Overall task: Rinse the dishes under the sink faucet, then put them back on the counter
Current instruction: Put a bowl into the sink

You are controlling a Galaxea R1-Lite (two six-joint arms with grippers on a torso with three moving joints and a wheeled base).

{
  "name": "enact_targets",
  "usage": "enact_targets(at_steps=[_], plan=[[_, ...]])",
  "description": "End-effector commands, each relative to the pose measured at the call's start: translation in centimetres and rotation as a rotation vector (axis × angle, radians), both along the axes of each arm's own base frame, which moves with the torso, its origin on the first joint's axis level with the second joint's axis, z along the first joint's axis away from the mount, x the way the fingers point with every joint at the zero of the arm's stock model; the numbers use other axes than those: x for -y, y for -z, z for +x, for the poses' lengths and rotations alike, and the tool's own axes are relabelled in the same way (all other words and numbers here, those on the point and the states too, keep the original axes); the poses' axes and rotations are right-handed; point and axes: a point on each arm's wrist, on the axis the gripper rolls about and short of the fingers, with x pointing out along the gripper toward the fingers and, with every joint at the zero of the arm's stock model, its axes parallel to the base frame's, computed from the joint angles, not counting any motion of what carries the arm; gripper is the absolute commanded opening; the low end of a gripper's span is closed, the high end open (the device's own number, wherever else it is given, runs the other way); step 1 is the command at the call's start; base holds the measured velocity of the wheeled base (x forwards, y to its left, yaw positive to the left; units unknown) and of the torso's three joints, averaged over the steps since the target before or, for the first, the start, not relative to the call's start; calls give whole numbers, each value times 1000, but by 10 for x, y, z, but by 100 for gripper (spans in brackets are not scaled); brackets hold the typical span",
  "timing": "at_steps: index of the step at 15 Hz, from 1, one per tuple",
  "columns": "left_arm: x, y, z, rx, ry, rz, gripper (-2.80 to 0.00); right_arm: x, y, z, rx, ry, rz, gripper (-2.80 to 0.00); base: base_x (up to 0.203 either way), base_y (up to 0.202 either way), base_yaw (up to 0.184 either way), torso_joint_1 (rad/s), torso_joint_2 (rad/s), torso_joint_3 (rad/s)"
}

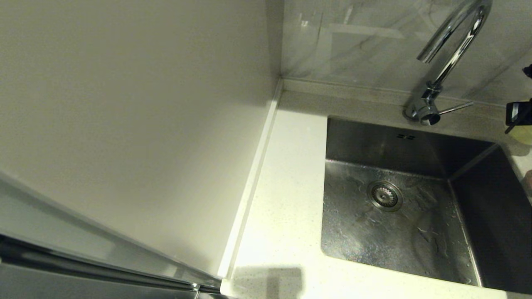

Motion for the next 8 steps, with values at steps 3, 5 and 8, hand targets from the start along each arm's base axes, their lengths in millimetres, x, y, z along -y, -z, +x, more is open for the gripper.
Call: enact_targets(at_steps=[3, 5, 8], plan=[[0, 1, 0, -3, 0, -1, -280, -31, -4, -42, -64, -32, 33, -280, 0, 0, 0, 0, 0, 0], [0, 1, 0, -2, 0, -1, -280, -43, 14, -65, -156, -40, 72, -280, 0, 0, 0, 0, 0, 0], [0, 1, 0, -3, 0, -1, -280, -61, 48, -98, -313, -87, 84, -280, 0, 0, 0, 0, 0, 0]])
